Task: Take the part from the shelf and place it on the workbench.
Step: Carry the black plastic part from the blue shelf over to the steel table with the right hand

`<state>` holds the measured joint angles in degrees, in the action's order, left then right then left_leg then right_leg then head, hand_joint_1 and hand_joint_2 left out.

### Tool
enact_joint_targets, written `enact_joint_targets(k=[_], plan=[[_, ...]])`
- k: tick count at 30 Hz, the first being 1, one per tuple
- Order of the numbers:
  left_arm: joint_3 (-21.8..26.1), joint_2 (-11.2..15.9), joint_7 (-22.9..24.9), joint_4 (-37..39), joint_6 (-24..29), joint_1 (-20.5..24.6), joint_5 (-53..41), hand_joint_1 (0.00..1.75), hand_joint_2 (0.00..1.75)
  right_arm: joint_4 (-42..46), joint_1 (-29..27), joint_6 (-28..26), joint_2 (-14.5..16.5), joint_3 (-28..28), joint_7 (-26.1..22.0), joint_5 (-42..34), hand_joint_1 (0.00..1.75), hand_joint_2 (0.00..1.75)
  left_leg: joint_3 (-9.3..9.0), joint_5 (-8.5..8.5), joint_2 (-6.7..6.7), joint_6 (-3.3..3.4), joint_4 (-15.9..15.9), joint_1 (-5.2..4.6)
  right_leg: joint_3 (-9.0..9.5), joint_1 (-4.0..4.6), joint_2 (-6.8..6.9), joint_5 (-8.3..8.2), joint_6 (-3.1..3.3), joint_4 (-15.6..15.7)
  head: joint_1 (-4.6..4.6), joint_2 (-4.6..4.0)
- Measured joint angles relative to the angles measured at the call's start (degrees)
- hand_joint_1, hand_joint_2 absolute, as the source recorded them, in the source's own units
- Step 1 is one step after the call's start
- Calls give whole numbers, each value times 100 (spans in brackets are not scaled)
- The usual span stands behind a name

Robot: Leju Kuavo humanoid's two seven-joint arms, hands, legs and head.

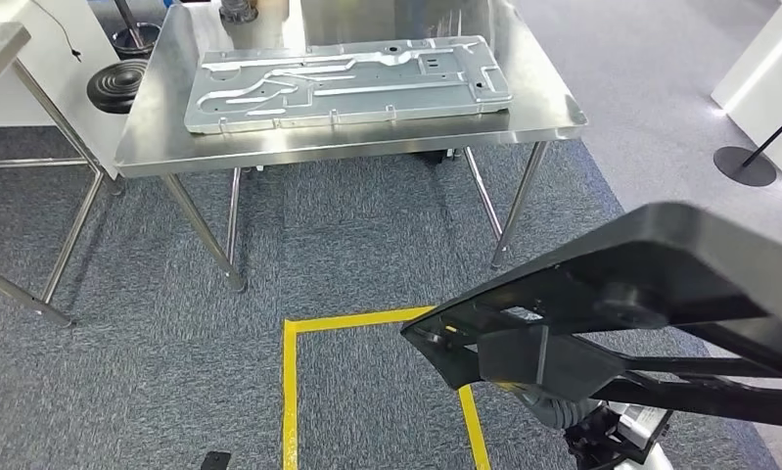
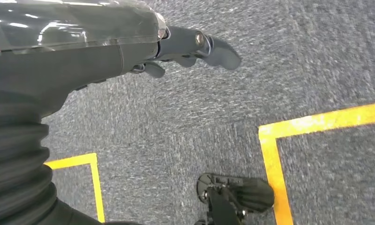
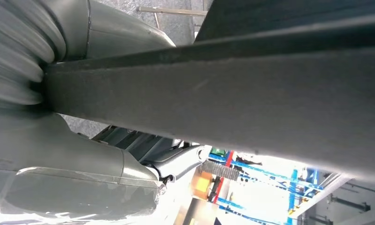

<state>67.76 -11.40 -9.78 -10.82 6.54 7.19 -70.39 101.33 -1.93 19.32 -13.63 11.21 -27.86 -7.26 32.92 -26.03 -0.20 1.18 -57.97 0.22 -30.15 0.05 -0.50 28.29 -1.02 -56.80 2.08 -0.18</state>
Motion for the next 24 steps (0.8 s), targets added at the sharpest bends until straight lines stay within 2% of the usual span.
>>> enact_joint_targets(k=[2,3,5,6,7,8,10,11,12,14,16,17,18,20,21,22,23,24], plan=[[-3,0,1,0,-2,15,-6,0,175,43,-11,-4,-5,-19,-7,6,155,175,-61,7,3,64,67,29,-87,-8,8,147,-57,-237,1,0],[-5,-2,1,0,-3,23,-9,0,175,58,-18,-4,-9,-30,-10,10,155,175,-90,3,6,88,89,39,-232,-24,12,292,-82,-534,1,-1],[-7,-4,6,0,-10,31,-16,0,175,65,-44,-5,-12,-43,-12,20,155,175,-114,-30,7,109,93,37,-692,-53,15,596,-128,-1334,1,-1],[-7,-4,10,0,-13,30,-22,0,175,65,-63,-6,-12,-45,-10,25,155,175,-130,-51,5,111,92,36,-885,-71,17,642,-147,-1615,0,0],[-7,-4,14,0,-16,29,-29,0,175,65,-76,-7,-12,-47,-8,28,155,175,-154,-75,2,106,90,36,-985,-85,18,569,-161,-1695,0,1],[-7,-5,16,0,-18,29,-37,0,175,65,-84,-7,-12,-50,-8,28,155,175,-190,-104,-2,97,88,37,-960,-98,21,374,-167,-1529,0,1],[-7,-10,21,0,-20,30,-46,0,175,66,-84,-7,-12,-60,-9,28,155,175,-275,-175,-10,60,86,37,-644,-112,35,-124,-150,-737,1,0],[-8,-13,26,0,-20,35,-47,0,175,68,-83,-6,-12,-66,-9,29,155,175,-305,-212,-13,30,78,29,-494,-102,41,-276,-130,-378,1,0],[-8,-14,34,0,-19,40,-47,0,175,73,-82,-5,-12,-74,-8,31,155,175,-321,-240,-14,-2,76,22,-406,-87,44,-336,-104,-162,1,0],[-9,-16,49,0,-18,48,-45,0,175,81,-80,-3,-12,-91,-4,37,155,175,-337,-275,-11,-69,83,16,-384,-50,35,-298,-42,-74,1,0],[-9,-17,54,0,-16,55,-41,0,175,100,-76,-1,-11,-107,1,48,155,175,-354,-335,-4,-129,60,21,-339,-71,28,-279,30,-37,0,-1],[-9,-17,55,0,-12,61,-37,0,175,112,-66,2,-11,-112,3,56,155,175,-310,-420,-1,-153,-78,24,-299,-84,32,-271,66,-7,0,0],[-9,-16,55,0,-8,67,-33,0,175,123,-54,5,-11,-115,5,65,155,175,-190,-555,0,-173,-351,28,-256,-95,38,-259,101,18,-1,-1],[-8,-16,63,0,-2,67,-28,0,175,128,-30,14,-12,-118,15,75,155,175,248,-875,0,-199,-1179,40,-201,-80,47,-213,144,23,-1,0],[-8,-16,73,0,-1,64,-27,0,175,127,-24,18,-12,-120,22,75,155,175,466,-953,0,-207,-1522,43,-180,-72,45,-189,154,19,-1,0],[-7,-16,85,0,-1,61,-27,0,175,127,-18,24,-12,-123,31,74,155,175,602,-914,0,-208,-1671,43,-153,-65,39,-161,155,14,0,1],[-7,-16,94,0,-1,62,-27,0,175,126,-8,29,-12,-130,39,68,155,175,616,-741,0,-200,-1568,43,-116,-61,32,-130,151,8,0,0],[-7,-16,101,0,-1,68,-27,0,175,125,5,38,-14,-139,46,53,155,175,523,-478,1,-182,-1251,42,-68,-57,25,-94,144,1,0,0]])
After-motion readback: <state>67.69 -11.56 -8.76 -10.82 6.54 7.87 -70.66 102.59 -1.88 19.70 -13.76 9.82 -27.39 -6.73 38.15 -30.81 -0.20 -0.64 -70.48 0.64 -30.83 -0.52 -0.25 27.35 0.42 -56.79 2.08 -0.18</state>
